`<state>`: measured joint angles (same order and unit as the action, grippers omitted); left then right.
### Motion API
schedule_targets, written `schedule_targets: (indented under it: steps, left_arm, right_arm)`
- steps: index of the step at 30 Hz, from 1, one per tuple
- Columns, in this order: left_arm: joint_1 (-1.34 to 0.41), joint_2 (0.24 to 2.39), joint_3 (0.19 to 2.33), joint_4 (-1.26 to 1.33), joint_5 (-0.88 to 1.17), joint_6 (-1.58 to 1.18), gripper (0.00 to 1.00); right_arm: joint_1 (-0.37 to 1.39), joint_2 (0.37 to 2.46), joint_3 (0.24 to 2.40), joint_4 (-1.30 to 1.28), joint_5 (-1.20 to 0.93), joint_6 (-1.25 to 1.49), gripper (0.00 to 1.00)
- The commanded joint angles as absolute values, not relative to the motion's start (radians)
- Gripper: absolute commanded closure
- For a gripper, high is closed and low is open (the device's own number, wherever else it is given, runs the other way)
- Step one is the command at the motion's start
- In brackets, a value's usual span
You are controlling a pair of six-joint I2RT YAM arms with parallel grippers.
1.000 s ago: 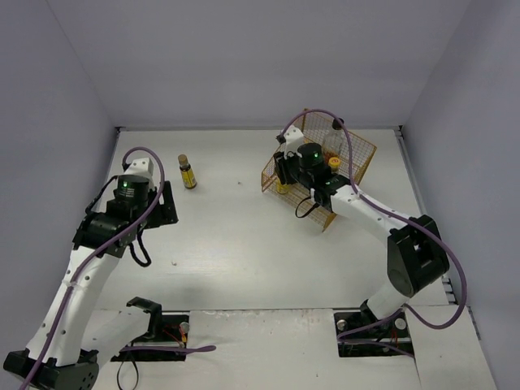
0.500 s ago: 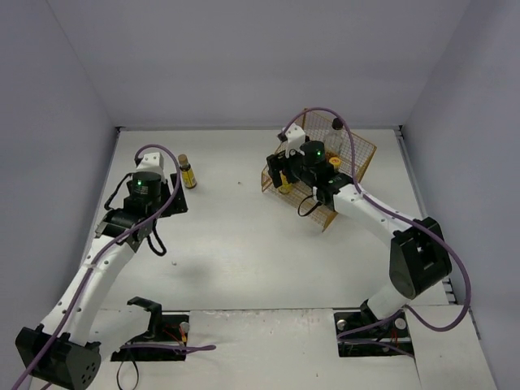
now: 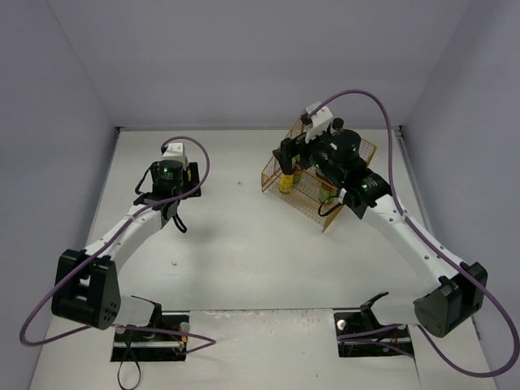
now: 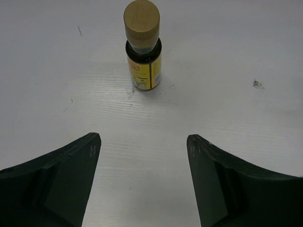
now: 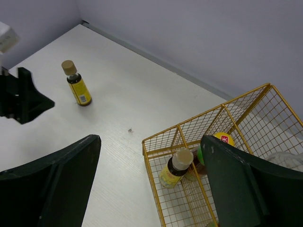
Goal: Organize the condiment bottles
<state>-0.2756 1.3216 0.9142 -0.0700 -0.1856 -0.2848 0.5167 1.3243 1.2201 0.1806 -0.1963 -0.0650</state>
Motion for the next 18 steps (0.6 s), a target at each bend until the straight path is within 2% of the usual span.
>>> schedule_targets:
  steps: [1, 7, 18]
  left_arm:
    - [-0.245, 1.382, 0.913, 0.208, -0.212, -0.252, 0.27]
    - [-0.210, 1.488, 0.856, 0.415, -0.218, -0.276, 0.27]
    - [-0.198, 1.690, 0.899, 0.595, -0.227, -0.265, 0.27]
  right_arm:
    - [0.512, 1.256, 1.241, 0.190, -0.227, -0.041, 0.10]
    - [0.512, 1.175, 1.187, 0.155, -0.215, -0.040, 0.09]
    - [0.511, 1.124, 1.143, 0.094, -0.190, -0.044, 0.07]
